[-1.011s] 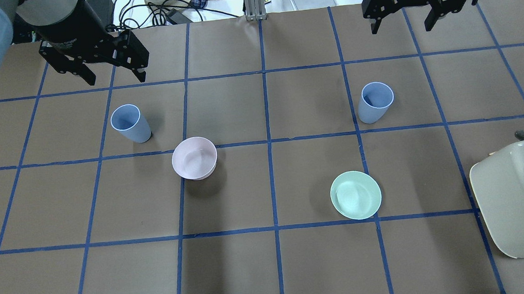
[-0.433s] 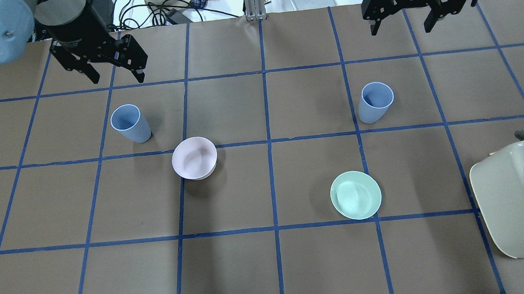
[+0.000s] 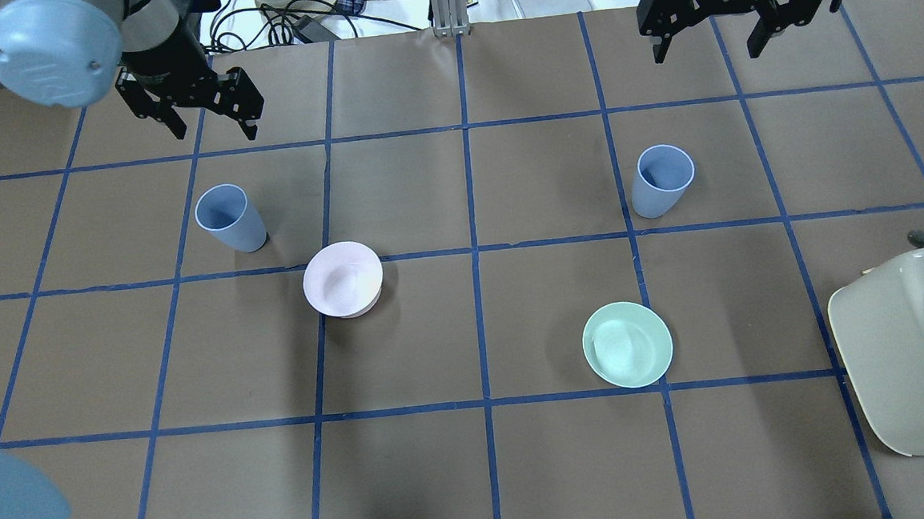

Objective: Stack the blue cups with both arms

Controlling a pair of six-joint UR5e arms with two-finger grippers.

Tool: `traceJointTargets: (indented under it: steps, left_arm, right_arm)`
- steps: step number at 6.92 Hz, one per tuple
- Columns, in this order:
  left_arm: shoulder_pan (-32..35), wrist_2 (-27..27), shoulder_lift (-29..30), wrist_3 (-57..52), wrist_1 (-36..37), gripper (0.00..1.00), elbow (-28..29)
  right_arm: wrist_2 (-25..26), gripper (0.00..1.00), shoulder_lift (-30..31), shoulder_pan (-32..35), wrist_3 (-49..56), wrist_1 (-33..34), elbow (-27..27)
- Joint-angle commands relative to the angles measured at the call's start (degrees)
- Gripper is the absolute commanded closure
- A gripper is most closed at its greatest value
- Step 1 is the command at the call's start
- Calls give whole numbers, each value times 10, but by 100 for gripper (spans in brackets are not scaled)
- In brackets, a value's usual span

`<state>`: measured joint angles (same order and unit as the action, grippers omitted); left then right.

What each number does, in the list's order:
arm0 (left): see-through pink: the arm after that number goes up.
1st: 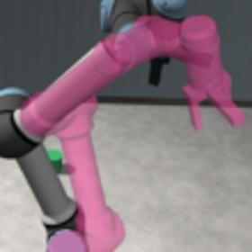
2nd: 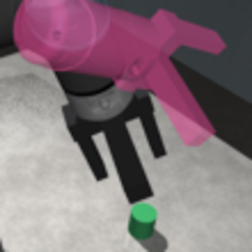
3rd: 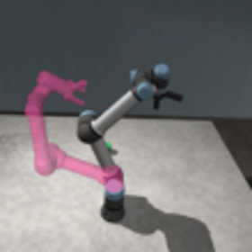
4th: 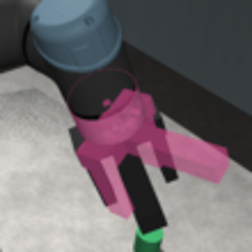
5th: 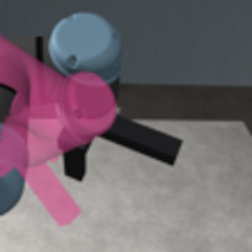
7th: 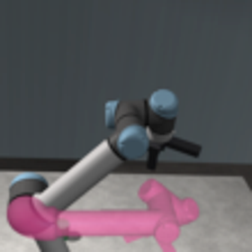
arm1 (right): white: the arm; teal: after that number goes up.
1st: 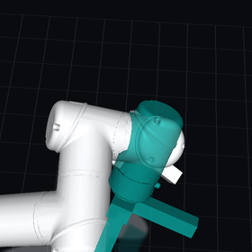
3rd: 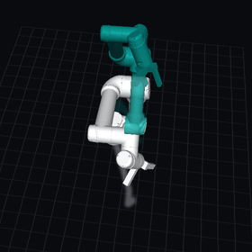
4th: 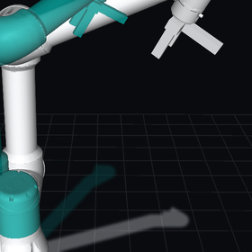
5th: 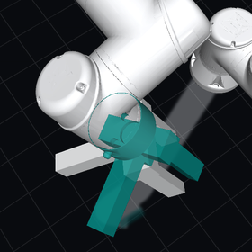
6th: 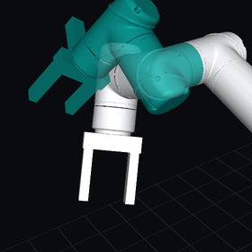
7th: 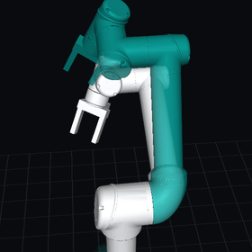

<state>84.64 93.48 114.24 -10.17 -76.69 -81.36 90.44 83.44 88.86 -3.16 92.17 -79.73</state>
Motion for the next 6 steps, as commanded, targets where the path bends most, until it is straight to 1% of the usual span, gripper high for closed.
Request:
traceJointTargets:
  steps: [1,3,4,5,6]
  left_arm:
    - [-4,3,18,12,-14,18,-29]
    - [-4,5,48,9,27,44,-43]
    - [-4,7,57,9,28,52,-50]
    - [-4,17,62,9,28,65,-48]
    - [-4,32,63,12,27,95,-41]
  right_arm:
    - [0,0,1,1,-1,0,-1]
    - [0,0,0,1,-2,0,-2]
    - [0,0,0,1,-2,0,-3]
    - [0,0,0,1,-2,0,-3]
    - [0,0,0,1,-2,0,-3]
